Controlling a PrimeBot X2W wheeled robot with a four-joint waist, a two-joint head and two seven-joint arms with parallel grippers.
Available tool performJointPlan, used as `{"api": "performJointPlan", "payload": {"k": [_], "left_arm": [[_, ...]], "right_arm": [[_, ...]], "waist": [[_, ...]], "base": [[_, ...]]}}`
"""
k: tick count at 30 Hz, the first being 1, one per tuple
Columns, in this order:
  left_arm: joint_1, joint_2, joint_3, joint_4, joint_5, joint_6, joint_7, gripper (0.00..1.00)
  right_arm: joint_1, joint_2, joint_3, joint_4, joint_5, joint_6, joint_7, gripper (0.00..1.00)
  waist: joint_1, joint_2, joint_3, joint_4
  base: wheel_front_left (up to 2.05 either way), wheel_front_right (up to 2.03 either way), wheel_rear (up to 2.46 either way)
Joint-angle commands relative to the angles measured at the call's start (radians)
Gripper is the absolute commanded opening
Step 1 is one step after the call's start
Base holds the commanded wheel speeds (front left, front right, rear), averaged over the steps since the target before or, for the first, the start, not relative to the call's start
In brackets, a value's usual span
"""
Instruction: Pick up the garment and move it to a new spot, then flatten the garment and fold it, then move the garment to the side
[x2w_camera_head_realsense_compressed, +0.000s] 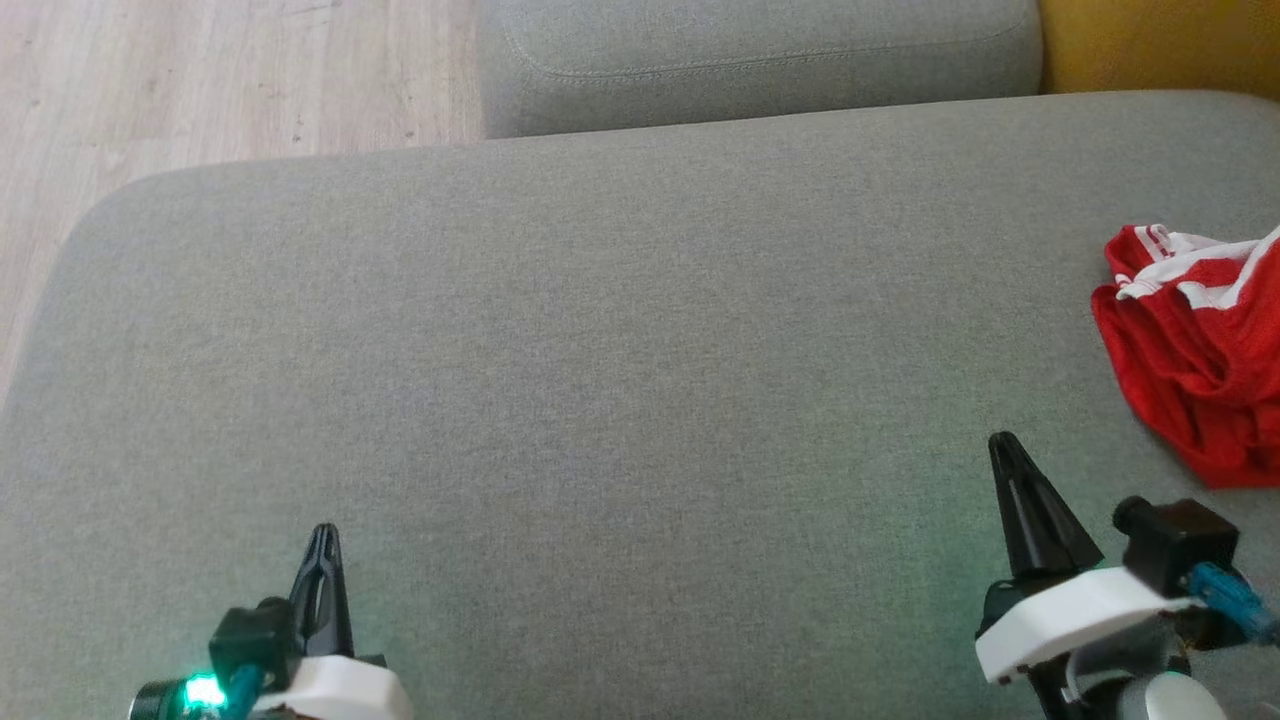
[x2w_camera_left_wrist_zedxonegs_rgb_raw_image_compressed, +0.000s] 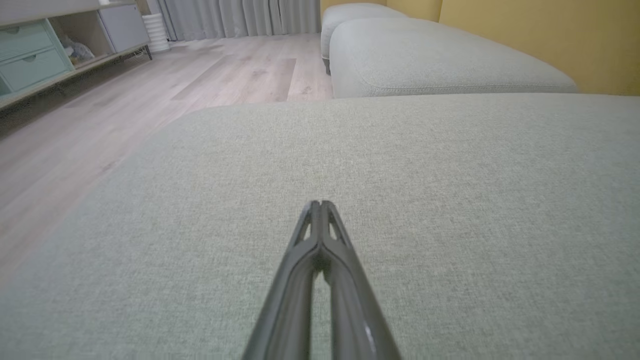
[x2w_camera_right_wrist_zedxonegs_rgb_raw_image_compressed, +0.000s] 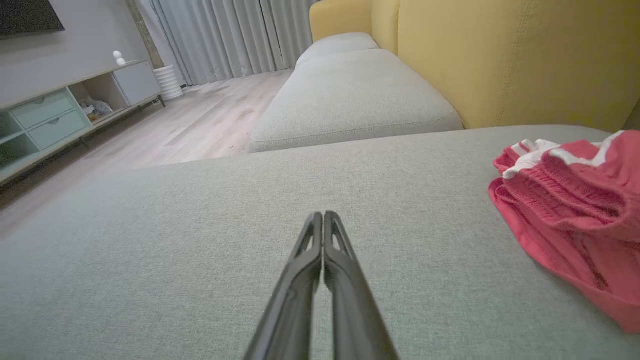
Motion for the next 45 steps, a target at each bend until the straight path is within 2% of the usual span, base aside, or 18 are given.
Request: {"api": "performJointPlan", "payload": {"k": [1, 45], "left_arm": [[-0.026, 0.007, 0.013, -0.028, -0.038, -0.009, 0.007, 0.00], [-0.066, -0.048, 0.139, -0.022, -0.514, -0.137, 0.089, 0.00]], "right_arm": [[-0.020, -0.003, 0.000, -0.027, 0.045, 0.000, -0.004, 0.00], [-0.088, -0.028, -0.022, 0.081, 0.584, 0.000, -0.011, 0.00]], "waist": [[0.0000, -0.0001, -0.001, 0.001], [0.0000, -0.0001, -0.018, 0.016]], "base": [[0.00, 0.00, 0.00], [0.00, 0.00, 0.00]]}}
